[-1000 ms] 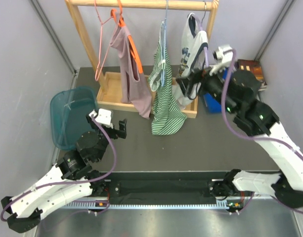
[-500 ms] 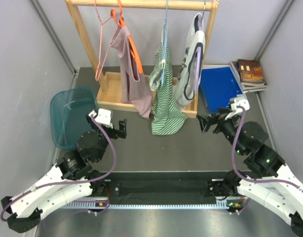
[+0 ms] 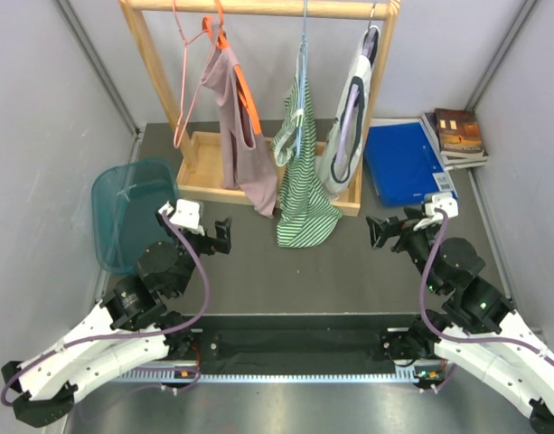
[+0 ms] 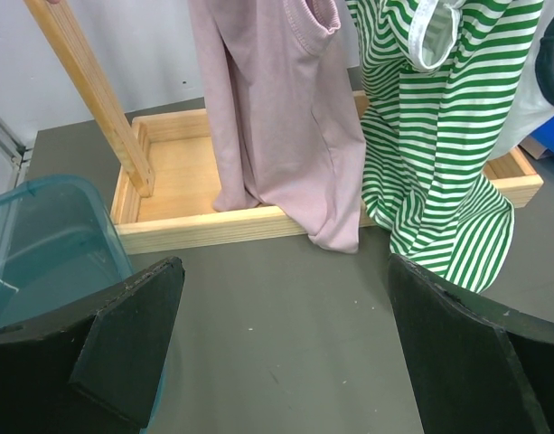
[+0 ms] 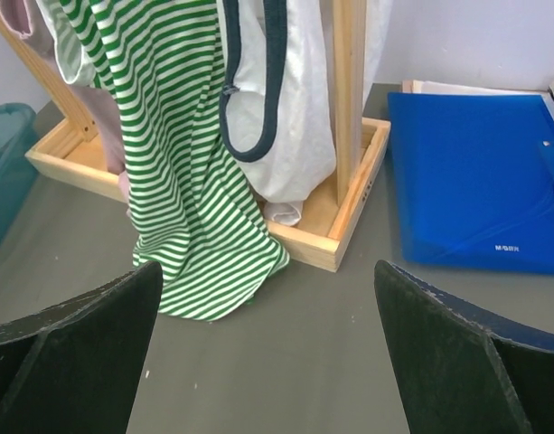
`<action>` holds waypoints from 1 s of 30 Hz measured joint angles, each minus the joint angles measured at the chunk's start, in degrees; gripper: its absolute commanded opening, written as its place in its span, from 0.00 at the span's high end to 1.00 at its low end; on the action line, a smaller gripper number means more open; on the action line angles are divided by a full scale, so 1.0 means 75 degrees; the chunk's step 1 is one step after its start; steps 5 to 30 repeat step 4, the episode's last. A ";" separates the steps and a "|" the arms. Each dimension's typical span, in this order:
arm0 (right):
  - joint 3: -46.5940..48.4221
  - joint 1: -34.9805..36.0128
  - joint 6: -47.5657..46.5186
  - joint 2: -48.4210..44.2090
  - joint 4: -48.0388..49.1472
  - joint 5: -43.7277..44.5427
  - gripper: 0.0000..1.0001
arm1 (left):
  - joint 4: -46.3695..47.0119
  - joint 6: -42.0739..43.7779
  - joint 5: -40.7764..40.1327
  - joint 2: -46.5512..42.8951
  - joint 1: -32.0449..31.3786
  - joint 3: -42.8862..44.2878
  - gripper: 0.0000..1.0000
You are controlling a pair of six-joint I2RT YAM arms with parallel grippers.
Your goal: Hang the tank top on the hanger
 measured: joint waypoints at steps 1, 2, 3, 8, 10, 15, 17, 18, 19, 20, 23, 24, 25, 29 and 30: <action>-0.0023 0.0000 0.0000 -0.0003 0.0035 0.0009 0.00 | 0.0000 -0.0003 0.0000 0.0003 0.0000 0.0000 0.01; -0.0029 0.0000 0.0000 0.0000 0.0035 0.0023 0.00 | 0.0000 -0.0009 0.0000 0.0003 0.0000 0.0000 0.01; -0.0032 0.0000 0.0000 -0.0003 0.0050 0.0032 0.00 | 0.0000 -0.0017 -0.0003 0.0003 0.0000 0.0000 0.01; -0.0032 0.0000 0.0000 -0.0006 0.0064 0.0050 0.00 | 0.0000 -0.0020 0.0000 0.0009 0.0000 0.0000 0.01; -0.0032 0.0000 0.0000 -0.0006 0.0064 0.0050 0.00 | 0.0000 -0.0020 0.0000 0.0009 0.0000 0.0000 0.01; -0.0032 0.0000 0.0000 -0.0006 0.0064 0.0050 0.00 | 0.0000 -0.0020 0.0000 0.0009 0.0000 0.0000 0.01; -0.0032 0.0000 0.0000 -0.0006 0.0064 0.0050 0.00 | 0.0000 -0.0020 0.0000 0.0009 0.0000 0.0000 0.01; -0.0032 0.0000 0.0000 -0.0006 0.0064 0.0050 0.00 | 0.0000 -0.0020 0.0000 0.0009 0.0000 0.0000 0.01; -0.0032 0.0000 0.0000 -0.0006 0.0064 0.0050 0.00 | 0.0000 -0.0020 0.0000 0.0009 0.0000 0.0000 0.01; -0.0032 0.0000 0.0000 -0.0006 0.0064 0.0050 0.00 | 0.0000 -0.0020 0.0000 0.0009 0.0000 0.0000 0.01; -0.0032 0.0000 0.0000 -0.0006 0.0064 0.0050 0.00 | 0.0000 -0.0020 0.0000 0.0009 0.0000 0.0000 0.01; -0.0032 0.0000 0.0000 -0.0006 0.0064 0.0050 0.00 | 0.0000 -0.0020 0.0000 0.0009 0.0000 0.0000 0.01; -0.0032 0.0000 0.0000 -0.0006 0.0064 0.0050 0.00 | 0.0000 -0.0020 0.0000 0.0009 0.0000 0.0000 0.01; -0.0032 0.0000 0.0000 -0.0006 0.0064 0.0050 0.00 | 0.0000 -0.0020 0.0000 0.0009 0.0000 0.0000 0.01; -0.0032 0.0000 0.0000 -0.0006 0.0064 0.0050 0.00 | 0.0000 -0.0020 0.0000 0.0009 0.0000 0.0000 0.01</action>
